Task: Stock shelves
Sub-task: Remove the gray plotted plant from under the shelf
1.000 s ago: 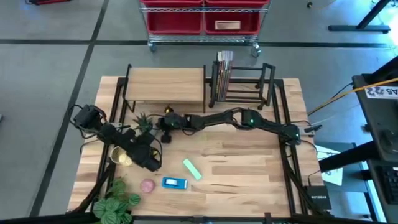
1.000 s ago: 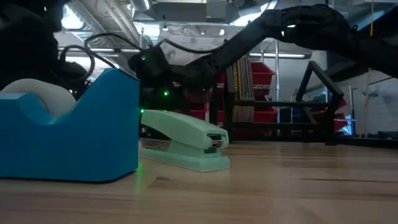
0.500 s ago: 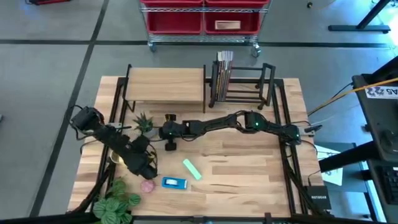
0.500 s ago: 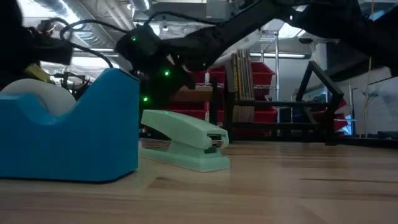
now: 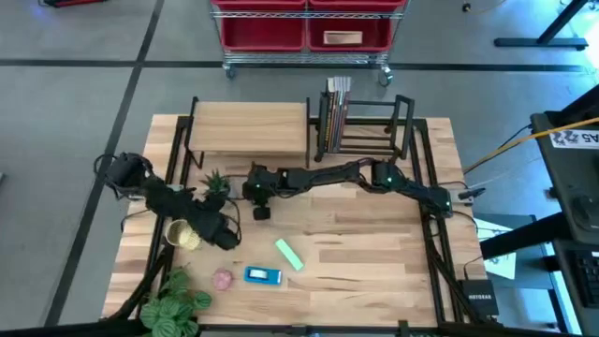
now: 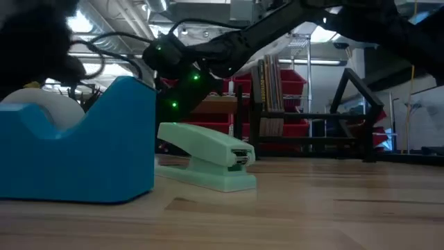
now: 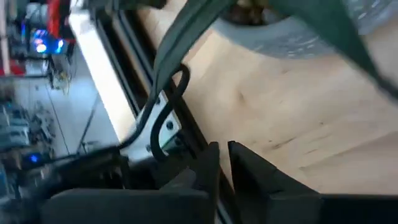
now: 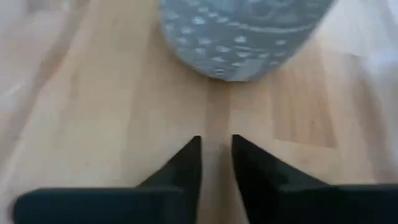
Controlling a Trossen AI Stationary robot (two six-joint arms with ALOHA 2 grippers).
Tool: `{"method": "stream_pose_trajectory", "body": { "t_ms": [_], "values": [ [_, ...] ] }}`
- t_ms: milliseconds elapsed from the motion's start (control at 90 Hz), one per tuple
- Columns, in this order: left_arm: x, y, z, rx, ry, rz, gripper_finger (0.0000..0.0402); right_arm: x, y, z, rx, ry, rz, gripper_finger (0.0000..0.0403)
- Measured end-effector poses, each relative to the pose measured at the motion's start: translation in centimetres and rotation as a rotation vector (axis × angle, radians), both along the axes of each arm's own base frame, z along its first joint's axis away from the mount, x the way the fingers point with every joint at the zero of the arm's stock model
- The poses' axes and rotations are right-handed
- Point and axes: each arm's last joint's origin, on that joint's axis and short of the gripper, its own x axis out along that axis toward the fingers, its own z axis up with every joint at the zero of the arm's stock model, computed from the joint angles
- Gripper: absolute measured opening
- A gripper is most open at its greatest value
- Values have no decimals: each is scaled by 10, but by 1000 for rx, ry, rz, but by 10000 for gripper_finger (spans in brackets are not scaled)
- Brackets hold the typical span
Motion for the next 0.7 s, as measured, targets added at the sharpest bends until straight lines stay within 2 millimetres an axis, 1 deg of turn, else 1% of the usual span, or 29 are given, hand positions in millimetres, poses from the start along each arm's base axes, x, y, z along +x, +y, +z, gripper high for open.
{"method": "stream_pose_trajectory", "body": {
  "t_ms": [167, 267, 344, 500, 611, 700],
  "values": [
    [-1, 17, -3, -119, 128, -109, 97, 6, -1, 8, -18, -96, 4, 208],
    [-5, 25, -10, -229, 215, -165, 128, 7, -3, 11, -37, -123, 13, 249],
    [-3, 28, -13, -287, 222, -217, 147, 7, -7, 11, -43, -122, 9, 273],
    [-1, 36, -13, -315, 264, -281, 180, 7, -13, 8, -49, -123, 31, 301],
    [-1, 43, -14, -338, 292, -305, 205, 9, -17, 0, -44, -130, 34, 307],
    [-1, 49, -20, -363, 291, -323, 227, 9, -19, -3, -39, -127, 39, 308]
  ]
}}
